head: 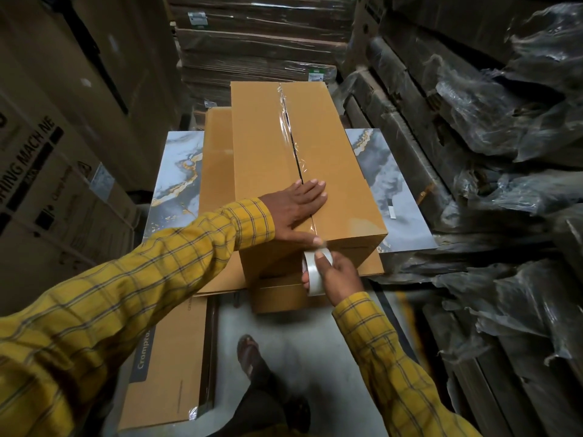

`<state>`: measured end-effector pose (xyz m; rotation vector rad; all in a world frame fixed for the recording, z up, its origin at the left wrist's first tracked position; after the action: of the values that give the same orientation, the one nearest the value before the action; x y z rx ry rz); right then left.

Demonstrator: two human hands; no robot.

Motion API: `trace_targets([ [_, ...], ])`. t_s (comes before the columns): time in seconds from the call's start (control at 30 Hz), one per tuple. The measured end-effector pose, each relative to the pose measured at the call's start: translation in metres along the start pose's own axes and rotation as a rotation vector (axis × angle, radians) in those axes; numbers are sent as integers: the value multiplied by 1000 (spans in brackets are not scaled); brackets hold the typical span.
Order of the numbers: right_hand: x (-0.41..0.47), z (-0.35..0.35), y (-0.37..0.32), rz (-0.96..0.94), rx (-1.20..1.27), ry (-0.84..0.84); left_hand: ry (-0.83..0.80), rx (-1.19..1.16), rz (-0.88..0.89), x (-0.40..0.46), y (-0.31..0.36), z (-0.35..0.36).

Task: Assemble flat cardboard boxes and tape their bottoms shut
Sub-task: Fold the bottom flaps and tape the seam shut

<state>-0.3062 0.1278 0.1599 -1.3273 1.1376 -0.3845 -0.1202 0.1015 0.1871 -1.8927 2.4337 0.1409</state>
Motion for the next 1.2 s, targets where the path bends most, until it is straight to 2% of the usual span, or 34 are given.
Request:
trace_targets([
  [0.17, 8, -1, 2, 8, 10, -31, 7, 81, -44, 9, 12, 4],
  [0.33, 3, -8, -6, 36, 70, -128, -107, 221, -54, 16, 18, -3],
  [0.53, -2, -27, -36, -61, 81, -146, -206, 347, -41, 27, 20, -29],
  [0.8, 35, -22, -82, -182, 147, -196, -226, 246, -52, 54, -31, -77],
  [1.0, 80, -14, -102, -231, 114, -190, -191, 241, -48, 84, -78, -77],
  [1.2, 127, -3, -98, -189, 101, -143, -174, 258, -57, 109, -120, -60],
])
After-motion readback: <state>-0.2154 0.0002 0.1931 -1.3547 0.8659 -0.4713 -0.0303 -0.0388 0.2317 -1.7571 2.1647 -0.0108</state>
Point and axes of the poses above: each hand's wrist, its own x-axis towards the middle knuckle, its own z-axis out of the palm, y = z × x, the point moved 4 cm from there along x, towards the middle knuckle, and after that the axes turned 5 degrees about -z, right-handed, at the moved point
